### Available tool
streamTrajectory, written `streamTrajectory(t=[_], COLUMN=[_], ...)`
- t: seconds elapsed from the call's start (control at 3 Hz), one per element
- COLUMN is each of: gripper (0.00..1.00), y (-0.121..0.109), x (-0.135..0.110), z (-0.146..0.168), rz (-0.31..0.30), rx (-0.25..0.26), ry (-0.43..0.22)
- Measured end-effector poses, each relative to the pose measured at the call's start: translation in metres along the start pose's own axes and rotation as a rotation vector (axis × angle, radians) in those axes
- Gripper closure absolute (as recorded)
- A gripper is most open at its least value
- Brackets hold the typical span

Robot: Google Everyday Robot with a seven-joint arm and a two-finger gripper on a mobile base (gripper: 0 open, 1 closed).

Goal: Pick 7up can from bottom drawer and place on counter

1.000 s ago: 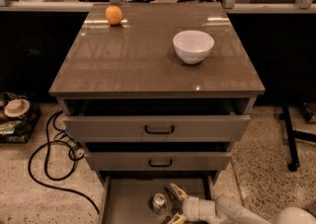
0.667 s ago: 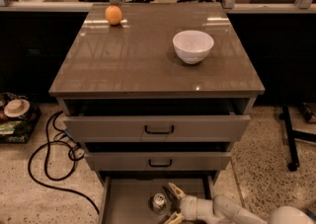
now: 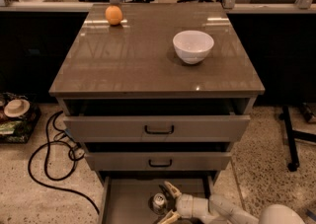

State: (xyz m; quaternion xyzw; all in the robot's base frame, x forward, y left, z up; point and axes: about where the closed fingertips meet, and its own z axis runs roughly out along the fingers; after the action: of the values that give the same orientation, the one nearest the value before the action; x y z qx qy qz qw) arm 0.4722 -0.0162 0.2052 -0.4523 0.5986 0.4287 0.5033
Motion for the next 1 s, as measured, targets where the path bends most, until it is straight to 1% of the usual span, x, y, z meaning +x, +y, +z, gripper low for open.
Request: streamTrajectory(t=[0.33,0.67,1.0], gripper=[0.00,0.19,0.42], y=[-0.0004,0.0007,0.0018], x=[0.0037,0.0085,0.0083], z=[0.0076,0.0131,0.0150], rz=[0.003,0.001,0.002], rx=[-0.008,-0.006,-0.009], ry=[0.021,0.049,0.047])
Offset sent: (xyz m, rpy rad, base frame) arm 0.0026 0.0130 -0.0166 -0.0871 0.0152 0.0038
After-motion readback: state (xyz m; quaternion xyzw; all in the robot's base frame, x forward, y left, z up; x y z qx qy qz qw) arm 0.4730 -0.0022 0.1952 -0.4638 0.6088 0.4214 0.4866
